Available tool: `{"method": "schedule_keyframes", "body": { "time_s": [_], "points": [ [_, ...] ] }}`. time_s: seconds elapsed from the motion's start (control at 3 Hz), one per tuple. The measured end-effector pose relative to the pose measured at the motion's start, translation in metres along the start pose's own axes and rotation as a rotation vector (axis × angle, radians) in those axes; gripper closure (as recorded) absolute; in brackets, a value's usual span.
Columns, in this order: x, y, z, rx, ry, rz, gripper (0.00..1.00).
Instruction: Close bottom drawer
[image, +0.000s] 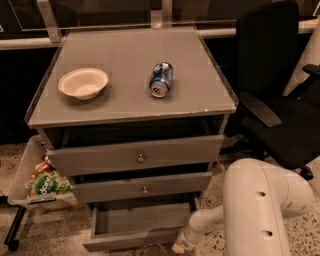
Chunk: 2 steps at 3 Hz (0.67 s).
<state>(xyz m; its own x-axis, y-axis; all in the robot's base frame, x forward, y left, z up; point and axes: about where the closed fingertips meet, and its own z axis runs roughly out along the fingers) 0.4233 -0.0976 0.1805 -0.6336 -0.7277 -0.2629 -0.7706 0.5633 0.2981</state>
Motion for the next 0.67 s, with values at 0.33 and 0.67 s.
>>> {"method": "schedule_keyframes", "body": {
  "time_s": [0.33, 0.67],
  "points": [
    [-0.016, -0.014, -0.001, 0.045, -0.007, -0.002, 1.0],
    [-0.026, -0.027, -0.002, 0.094, -0.007, -0.006, 1.0]
  ]
}}
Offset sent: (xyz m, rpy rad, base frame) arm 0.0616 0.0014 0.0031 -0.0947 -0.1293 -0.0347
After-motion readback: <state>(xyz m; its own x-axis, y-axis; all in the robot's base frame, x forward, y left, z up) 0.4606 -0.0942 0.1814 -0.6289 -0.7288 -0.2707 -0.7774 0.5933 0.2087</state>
